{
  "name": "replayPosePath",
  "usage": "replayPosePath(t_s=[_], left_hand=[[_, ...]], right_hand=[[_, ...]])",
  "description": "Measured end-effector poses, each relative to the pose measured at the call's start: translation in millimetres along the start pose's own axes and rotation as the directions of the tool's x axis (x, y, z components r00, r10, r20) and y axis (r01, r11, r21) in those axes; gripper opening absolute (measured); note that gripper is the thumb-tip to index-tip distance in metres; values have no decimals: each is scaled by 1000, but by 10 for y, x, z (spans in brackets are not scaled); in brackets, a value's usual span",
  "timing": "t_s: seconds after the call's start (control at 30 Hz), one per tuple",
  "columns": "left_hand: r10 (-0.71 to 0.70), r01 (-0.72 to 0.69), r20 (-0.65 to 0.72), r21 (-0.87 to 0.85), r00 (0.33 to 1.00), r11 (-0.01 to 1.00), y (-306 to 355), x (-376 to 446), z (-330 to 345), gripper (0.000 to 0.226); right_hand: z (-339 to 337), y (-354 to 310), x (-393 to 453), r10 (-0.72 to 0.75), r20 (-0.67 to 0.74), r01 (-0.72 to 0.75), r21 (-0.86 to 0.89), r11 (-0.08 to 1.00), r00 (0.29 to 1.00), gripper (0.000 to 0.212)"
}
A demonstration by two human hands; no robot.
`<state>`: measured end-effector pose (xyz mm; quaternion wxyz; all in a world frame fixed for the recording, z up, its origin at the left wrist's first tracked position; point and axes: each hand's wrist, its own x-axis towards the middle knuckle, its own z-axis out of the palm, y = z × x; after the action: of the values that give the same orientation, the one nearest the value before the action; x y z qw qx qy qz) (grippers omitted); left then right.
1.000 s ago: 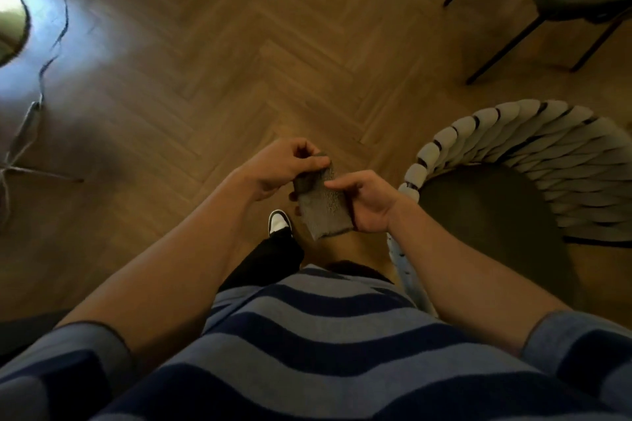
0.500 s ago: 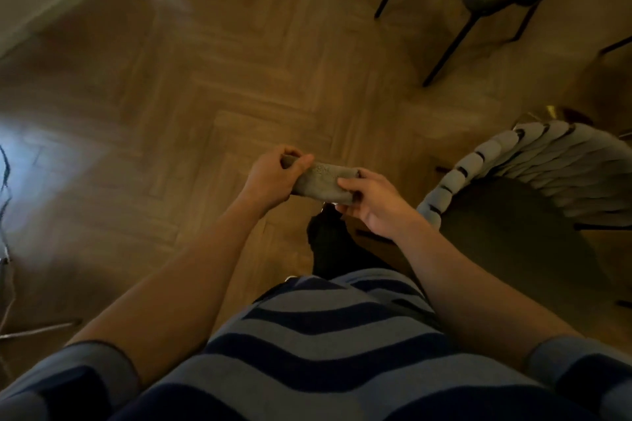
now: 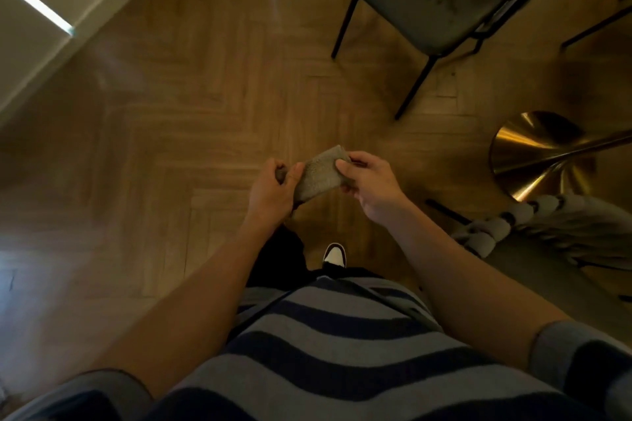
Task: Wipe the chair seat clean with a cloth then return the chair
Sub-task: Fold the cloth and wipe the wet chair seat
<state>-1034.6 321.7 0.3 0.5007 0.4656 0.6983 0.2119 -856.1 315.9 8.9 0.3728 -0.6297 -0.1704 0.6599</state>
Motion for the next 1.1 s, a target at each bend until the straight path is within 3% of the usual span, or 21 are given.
replayPosePath(t_s=[0.13, 0.23, 0.33, 0.43, 0.53, 0.63, 0.77, 0.9, 0.97, 1.1], left_hand=[[-17, -10, 301, 88, 953, 996, 360, 933, -181, 36], [123, -139, 534, -10, 837, 990, 837, 1633, -323, 51], [189, -297, 677, 46, 711, 954, 1323, 2253, -378, 36], [213, -382, 684, 104, 698, 918, 1725, 2744, -329, 6], [192, -329, 655, 92, 730, 940, 2011, 3130, -216, 9], [163, -254, 630, 56, 759, 965, 2268, 3465, -3, 16], [64, -143, 663, 66, 746, 988, 2538, 3848, 358, 19], [-74, 127, 714, -21, 696, 992, 2769, 4172, 801, 23], [-96, 146, 715, -9, 692, 989, 2871, 4373, 1071, 22], [-67, 50, 667, 45, 742, 998, 3054, 4796, 1503, 18]], right_hand=[[143, -547, 589, -25, 68, 26, -7, 1000, 997, 13], [260, -999, 1031, -27, 145, 41, -98, 994, 989, 14], [356, -1419, 1386, -5, 141, 25, -138, 990, 990, 14], [416, -1754, 1699, -33, 37, 34, -48, 998, 999, 12], [444, -1966, 1963, 9, -161, 23, 198, 980, 987, 6], [375, -2102, 2195, 145, -155, -61, 450, 891, 977, 29], [160, -2336, 2549, 152, -232, -13, 510, 860, 961, 3], [-186, -2622, 2949, 151, -325, 33, 498, 867, 934, 8], [-402, -2735, 3200, 156, -349, 32, 477, 878, 924, 9], [-741, -2904, 3665, 151, -381, 10, 389, 921, 912, 11]])
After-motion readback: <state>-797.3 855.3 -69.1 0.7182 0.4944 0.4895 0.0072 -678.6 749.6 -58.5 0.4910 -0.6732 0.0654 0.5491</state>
